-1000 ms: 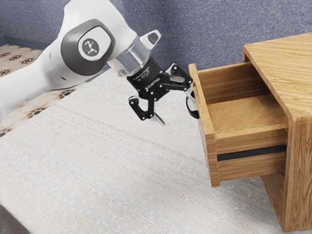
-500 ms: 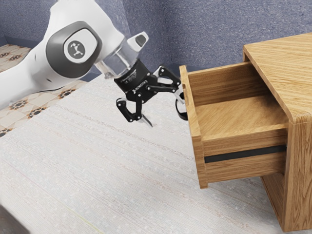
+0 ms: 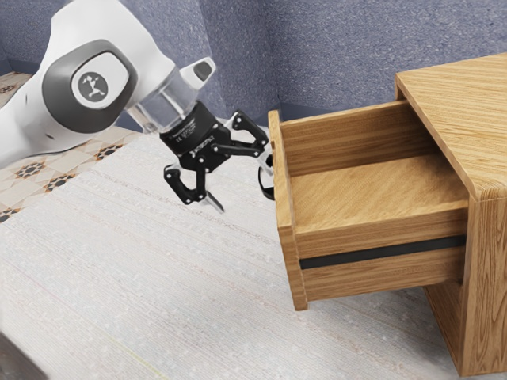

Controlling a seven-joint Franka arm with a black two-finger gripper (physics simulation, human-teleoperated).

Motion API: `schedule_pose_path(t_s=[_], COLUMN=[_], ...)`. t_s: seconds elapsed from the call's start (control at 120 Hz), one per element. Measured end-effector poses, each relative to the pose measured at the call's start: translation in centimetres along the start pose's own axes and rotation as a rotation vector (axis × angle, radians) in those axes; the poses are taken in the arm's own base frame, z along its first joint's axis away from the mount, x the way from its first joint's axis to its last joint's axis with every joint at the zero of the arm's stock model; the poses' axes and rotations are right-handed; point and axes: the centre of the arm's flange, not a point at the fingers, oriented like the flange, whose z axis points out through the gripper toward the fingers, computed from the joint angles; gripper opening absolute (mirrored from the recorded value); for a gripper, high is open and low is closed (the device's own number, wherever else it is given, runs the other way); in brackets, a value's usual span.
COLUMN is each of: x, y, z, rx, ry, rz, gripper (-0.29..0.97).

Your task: Pull the drawer handle with one arm to open the drawer

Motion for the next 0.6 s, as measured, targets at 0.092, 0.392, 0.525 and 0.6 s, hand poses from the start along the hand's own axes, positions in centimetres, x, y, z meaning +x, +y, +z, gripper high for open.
schedule_pose_path(t_s=[0.092,0.392,0.525,0.6], x=[-0.7,-1.6,-1.4,-1.4], y=[-0.3,-1.6,-2.4,-2.6], z=[-0.1,-1.3,-1.3,-1.3], rx=[0.001,-0.005,0.005,0.008], ry=[-0.005,0.002,0.008,0.010], rz=[0.007,0.014,0.006,0.005], gripper=[0.68,0.68,0.68,0.68])
